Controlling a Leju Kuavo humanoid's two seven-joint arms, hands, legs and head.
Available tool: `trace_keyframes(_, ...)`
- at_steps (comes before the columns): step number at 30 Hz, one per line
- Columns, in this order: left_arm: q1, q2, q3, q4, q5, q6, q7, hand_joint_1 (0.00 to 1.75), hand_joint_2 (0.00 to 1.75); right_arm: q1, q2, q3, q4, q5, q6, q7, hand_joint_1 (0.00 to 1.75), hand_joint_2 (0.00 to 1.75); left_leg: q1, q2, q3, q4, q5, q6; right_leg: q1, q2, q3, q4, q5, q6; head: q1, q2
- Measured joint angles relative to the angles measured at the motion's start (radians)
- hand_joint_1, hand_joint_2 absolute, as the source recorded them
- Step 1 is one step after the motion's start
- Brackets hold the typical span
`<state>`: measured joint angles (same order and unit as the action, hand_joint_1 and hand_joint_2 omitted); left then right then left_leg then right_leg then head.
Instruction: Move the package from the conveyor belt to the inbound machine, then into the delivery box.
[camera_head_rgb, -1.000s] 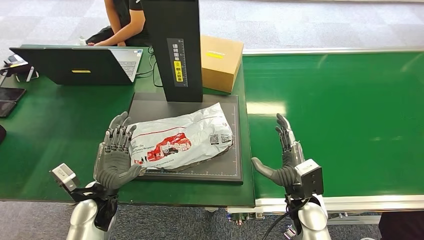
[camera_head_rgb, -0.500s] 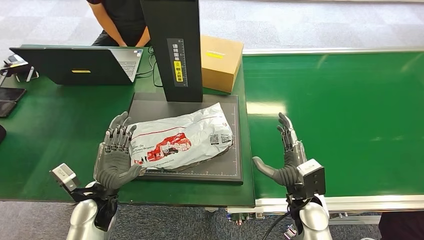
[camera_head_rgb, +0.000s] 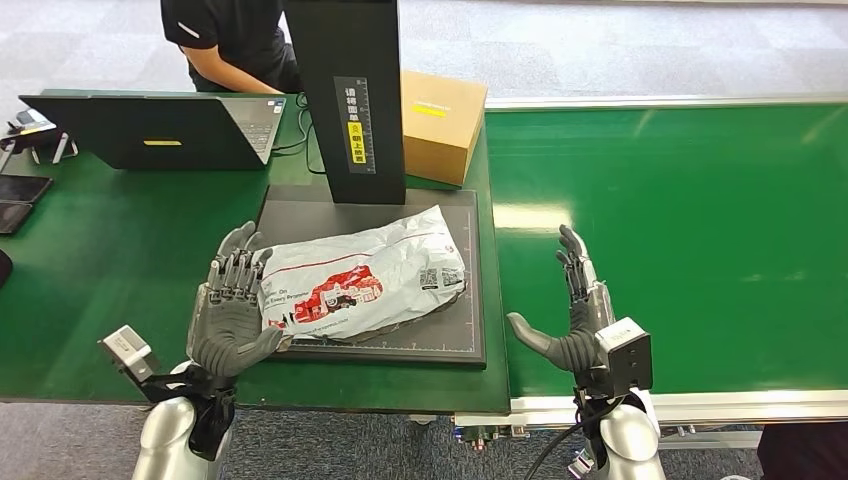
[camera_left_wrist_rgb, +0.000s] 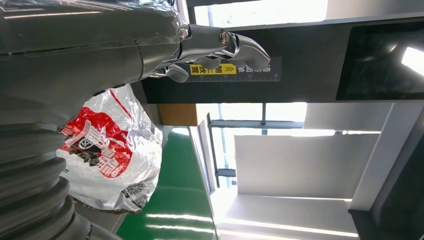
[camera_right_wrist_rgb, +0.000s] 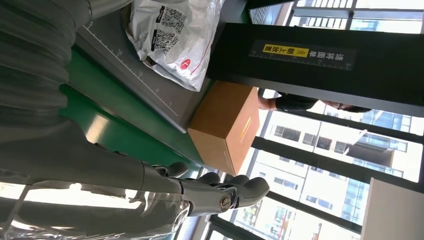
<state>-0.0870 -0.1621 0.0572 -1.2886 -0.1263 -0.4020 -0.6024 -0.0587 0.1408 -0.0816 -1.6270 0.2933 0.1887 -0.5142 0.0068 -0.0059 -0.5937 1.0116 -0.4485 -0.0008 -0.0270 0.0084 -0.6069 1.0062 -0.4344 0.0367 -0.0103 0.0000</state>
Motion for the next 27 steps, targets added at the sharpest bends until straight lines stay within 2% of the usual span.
trace_keyframes(20,-0.003,0.0,-0.001,0.0,-0.011,0.01,-0.004,0.0,1.75,-0.004,0.0,-0.001,0.0,0.017,-0.001,0.0,0.0,1.75,0.0,0.0,0.0,0.0,0.0,0.0,0.0,0.0,0.0,0.0,0.0,0.0,0.0,0.0)
trace_keyframes(24,-0.001,0.003,-0.027,0.0,-0.144,0.035,0.037,0.0,1.75,-0.009,0.0,-0.001,0.003,0.018,-0.001,0.0,0.0,1.75,0.0,0.0,0.0,0.0,0.0,0.0,0.0,0.0,0.0,0.0,0.0,0.0,0.0,0.0)
trace_keyframes(27,-0.001,0.003,-0.065,0.001,-0.284,0.115,0.081,0.0,1.75,-0.011,0.0,-0.001,0.007,0.021,-0.003,-0.001,0.0,1.75,0.0,0.0,0.0,0.0,0.0,0.0,0.0,0.0,0.0,0.0,0.0,0.0,0.0,0.0)
